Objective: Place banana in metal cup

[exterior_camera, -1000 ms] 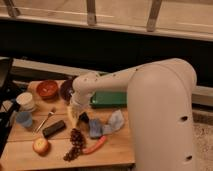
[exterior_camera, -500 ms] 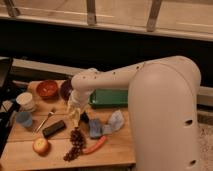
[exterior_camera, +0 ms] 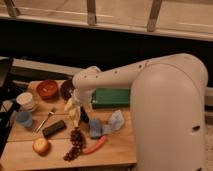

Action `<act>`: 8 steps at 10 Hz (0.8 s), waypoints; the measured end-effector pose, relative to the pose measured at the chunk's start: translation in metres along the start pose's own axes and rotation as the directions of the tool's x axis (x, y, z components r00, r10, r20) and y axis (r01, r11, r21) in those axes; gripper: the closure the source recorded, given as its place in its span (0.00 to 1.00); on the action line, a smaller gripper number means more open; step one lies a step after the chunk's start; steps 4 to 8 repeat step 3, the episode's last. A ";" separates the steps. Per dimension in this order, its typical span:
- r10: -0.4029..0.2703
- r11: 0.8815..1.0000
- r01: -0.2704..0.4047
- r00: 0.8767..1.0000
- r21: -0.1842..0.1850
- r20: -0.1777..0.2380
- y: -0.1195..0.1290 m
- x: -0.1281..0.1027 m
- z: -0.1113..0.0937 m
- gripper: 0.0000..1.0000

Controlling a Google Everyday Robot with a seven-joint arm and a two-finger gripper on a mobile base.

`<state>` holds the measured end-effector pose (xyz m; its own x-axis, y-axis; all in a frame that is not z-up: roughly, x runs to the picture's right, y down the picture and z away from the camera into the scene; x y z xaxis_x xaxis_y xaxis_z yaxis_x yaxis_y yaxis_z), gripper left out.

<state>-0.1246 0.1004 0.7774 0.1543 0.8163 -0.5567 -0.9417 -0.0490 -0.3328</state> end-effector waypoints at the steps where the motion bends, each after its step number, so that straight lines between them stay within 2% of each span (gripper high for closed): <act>1: 0.025 0.999 -0.026 0.999 0.028 0.019 -0.014 0.004 -0.016 0.20; 3: 0.071 0.996 -0.073 0.997 0.045 0.044 -0.035 0.010 -0.031 0.20; 8: 0.071 0.996 -0.073 0.997 0.045 0.044 -0.035 0.010 -0.031 0.20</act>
